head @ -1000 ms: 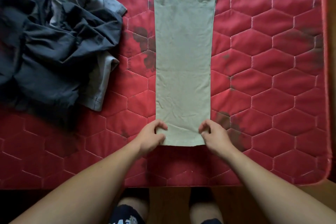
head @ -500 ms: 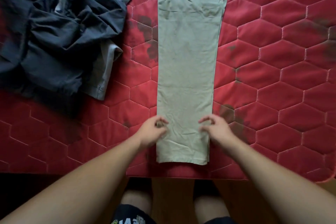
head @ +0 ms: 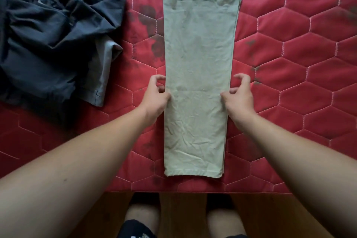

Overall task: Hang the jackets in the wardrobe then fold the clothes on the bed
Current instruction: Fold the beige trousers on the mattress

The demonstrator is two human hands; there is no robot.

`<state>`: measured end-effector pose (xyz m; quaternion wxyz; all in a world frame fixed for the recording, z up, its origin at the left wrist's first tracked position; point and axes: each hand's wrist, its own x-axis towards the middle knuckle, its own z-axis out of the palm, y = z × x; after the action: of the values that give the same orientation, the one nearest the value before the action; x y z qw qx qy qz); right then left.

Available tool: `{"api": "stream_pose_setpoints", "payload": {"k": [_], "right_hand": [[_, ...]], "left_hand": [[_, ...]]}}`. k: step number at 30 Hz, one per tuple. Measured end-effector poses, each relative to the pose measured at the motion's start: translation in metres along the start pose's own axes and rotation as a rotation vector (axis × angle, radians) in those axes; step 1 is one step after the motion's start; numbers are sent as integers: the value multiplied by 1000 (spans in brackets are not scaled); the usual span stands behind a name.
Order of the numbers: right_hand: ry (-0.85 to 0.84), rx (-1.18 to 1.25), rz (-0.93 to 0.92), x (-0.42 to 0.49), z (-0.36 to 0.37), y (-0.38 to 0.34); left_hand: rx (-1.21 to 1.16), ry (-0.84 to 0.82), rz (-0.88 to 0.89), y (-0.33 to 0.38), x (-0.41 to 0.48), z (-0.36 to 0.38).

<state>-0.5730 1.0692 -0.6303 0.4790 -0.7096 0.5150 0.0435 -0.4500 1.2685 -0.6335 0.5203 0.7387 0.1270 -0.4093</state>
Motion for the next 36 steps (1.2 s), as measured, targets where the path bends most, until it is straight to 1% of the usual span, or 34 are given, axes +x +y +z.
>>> {"api": "stream_pose_setpoints", "payload": {"k": [2,4,7,10,12,14,19,22,25,28,31,33,36], "right_hand": [[0,3,6,-9,1,7],[-30,43,53,-13,4,11],[-27,72,125,-9,6,11],[-19,2,163,2,5,9],[-28,-80,140,5,5,7],[-36,-107,111,6,4,7],[-53,90,112,4,-3,13],[-56,102,106,5,-4,16],[-91,137,163,5,-4,18],[-163,117,232,-13,-4,30],[-323,70,281,-50,-7,59],[-407,33,320,-77,-10,83],[-417,-105,357,-111,-17,104]], "left_hand": [[-28,-1,-9,-4,-6,0],[-22,8,0,-6,-8,1],[17,7,-1,-4,-5,1],[35,-5,-26,0,-1,-3],[8,-31,-58,3,0,-6],[-10,-59,-84,4,1,-9],[-9,-18,-90,3,3,-10],[-22,12,-92,1,4,-7],[-33,10,-110,-2,1,-7],[26,-100,-189,-14,-18,-9],[141,-251,-290,-44,-50,-10],[160,-321,-323,-63,-74,-9],[202,-347,-382,-80,-105,-9]]}}
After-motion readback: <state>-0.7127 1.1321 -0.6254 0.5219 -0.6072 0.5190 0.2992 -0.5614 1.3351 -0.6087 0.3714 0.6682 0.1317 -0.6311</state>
